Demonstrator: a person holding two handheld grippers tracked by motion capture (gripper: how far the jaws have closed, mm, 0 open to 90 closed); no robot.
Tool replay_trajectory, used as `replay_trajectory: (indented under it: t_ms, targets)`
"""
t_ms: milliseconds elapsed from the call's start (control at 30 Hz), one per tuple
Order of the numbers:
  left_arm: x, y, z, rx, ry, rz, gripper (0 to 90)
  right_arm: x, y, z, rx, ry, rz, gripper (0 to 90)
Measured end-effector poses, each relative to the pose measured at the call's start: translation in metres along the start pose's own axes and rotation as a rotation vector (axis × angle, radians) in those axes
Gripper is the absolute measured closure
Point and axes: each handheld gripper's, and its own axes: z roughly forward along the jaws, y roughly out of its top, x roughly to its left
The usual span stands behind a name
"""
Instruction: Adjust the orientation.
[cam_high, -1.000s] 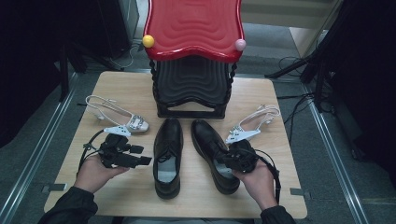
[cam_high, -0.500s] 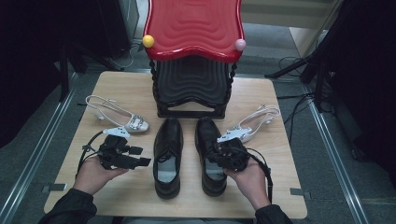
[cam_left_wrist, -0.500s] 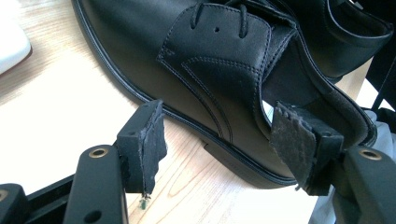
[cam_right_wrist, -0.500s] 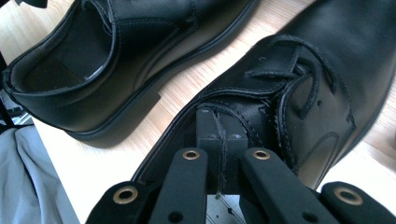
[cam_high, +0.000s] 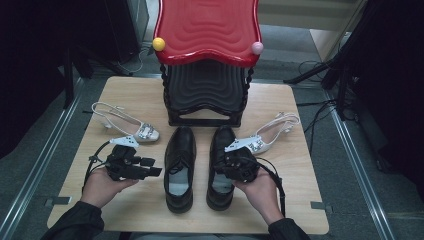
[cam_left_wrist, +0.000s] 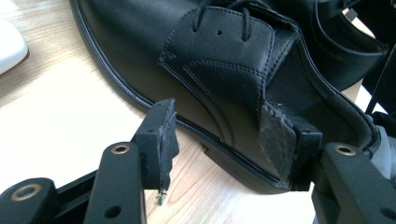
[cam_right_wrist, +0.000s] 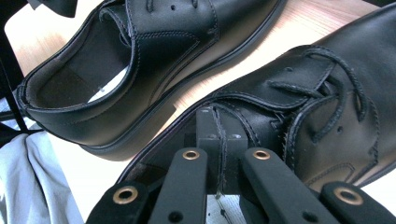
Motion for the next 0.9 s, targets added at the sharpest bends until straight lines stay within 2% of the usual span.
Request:
replay_trajectory:
  t_ms: [33, 200, 300, 367, 400, 533, 567, 700, 900]
  targets:
    - [0.001, 0.0, 0.001, 0.0, -0.002, -0.011, 48.0, 0.0, 0.0, 0.0, 0.001, 0.001, 0.002, 90.0]
    - [0.006, 0.003, 0.005, 0.015, 0.003, -0.019, 54.1, -0.001, -0.001, -0.005, -0.01, 0.02, 0.007, 90.0]
    - [0.007, 0.004, 0.005, 0.01, 0.006, -0.02, 56.8, 0.0, -0.003, -0.015, -0.046, 0.035, 0.014, 90.0]
    - [0.008, 0.004, 0.005, 0.005, 0.014, -0.02, 60.1, -0.002, -0.006, -0.027, -0.09, 0.037, 0.021, 90.0]
    - [0.009, 0.005, 0.004, 0.001, 0.015, -0.019, 60.1, -0.002, -0.006, -0.027, -0.09, 0.037, 0.021, 90.0]
    - [0.011, 0.006, 0.006, 0.007, 0.022, -0.021, 64.0, -0.01, -0.011, -0.041, -0.124, 0.012, 0.043, 90.0]
    - [0.012, 0.006, 0.006, 0.011, 0.022, -0.024, 66.0, -0.015, -0.014, -0.047, -0.14, 0.001, 0.063, 90.0]
    - [0.014, 0.008, 0.01, 0.026, 0.02, -0.016, 70.6, -0.022, -0.019, -0.054, -0.153, -0.029, 0.092, 89.7]
    - [0.02, 0.011, 0.015, 0.039, 0.013, -0.027, 80.7, -0.037, -0.025, -0.051, -0.148, -0.084, 0.128, 90.0]
